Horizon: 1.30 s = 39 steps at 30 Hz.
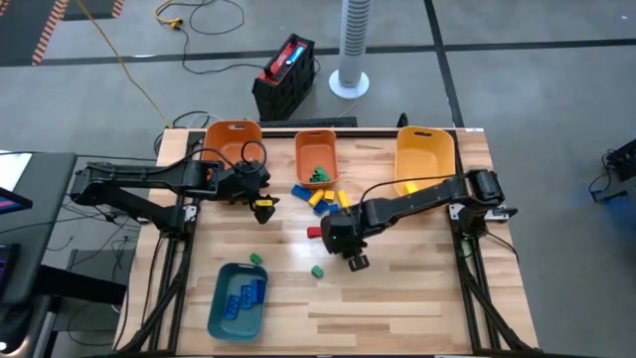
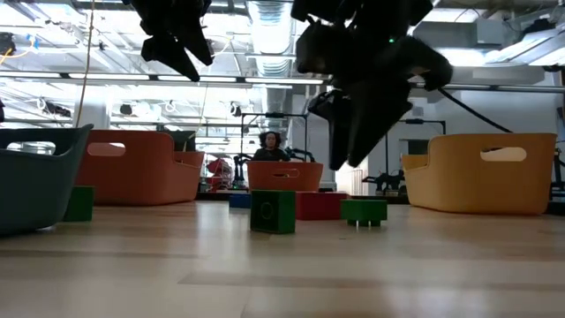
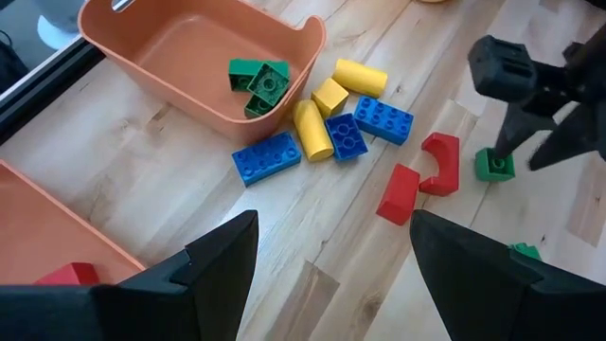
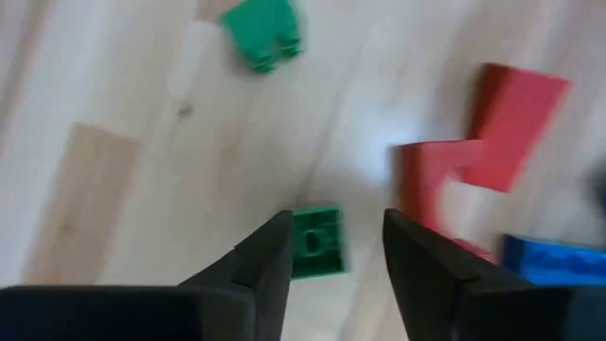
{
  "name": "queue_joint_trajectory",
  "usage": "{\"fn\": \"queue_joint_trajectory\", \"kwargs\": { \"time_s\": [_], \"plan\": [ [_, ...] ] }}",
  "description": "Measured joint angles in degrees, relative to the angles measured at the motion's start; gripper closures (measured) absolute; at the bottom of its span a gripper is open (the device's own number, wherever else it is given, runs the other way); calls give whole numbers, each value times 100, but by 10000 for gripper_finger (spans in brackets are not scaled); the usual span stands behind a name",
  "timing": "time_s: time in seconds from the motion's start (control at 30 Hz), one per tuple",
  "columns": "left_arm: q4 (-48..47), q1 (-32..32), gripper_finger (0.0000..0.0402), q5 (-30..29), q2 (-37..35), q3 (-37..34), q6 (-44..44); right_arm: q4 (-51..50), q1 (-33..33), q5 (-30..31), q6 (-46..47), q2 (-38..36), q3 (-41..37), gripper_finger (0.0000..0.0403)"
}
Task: Sort blocks
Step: Put the green game piece into the right orange bin
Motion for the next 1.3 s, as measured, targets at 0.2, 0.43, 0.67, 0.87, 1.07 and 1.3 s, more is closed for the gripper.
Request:
{"fn": "queue_joint_trajectory", "kwargs": {
  "time_s": [0.2,0.43,0.67,0.87,1.07,1.3],
  "plan": [
    [0,0,129,0,0,0,2,-158,77,-108,-139,2,-2,150],
    [41,0,129,2,0,0,2,208,99,-85,-152,7,-390,128],
    [42,0,129,2,0,0,7,583,225,-68,-198,7,-791,128],
    [39,0,129,2,0,0,9,1098,225,193,-154,7,-1085,130],
    [39,0,129,-1,0,0,9,1108,206,213,-152,7,-1117,166],
    [39,0,129,-1,0,0,11,1126,206,200,-60,3,-1111,263]
  ]
}}
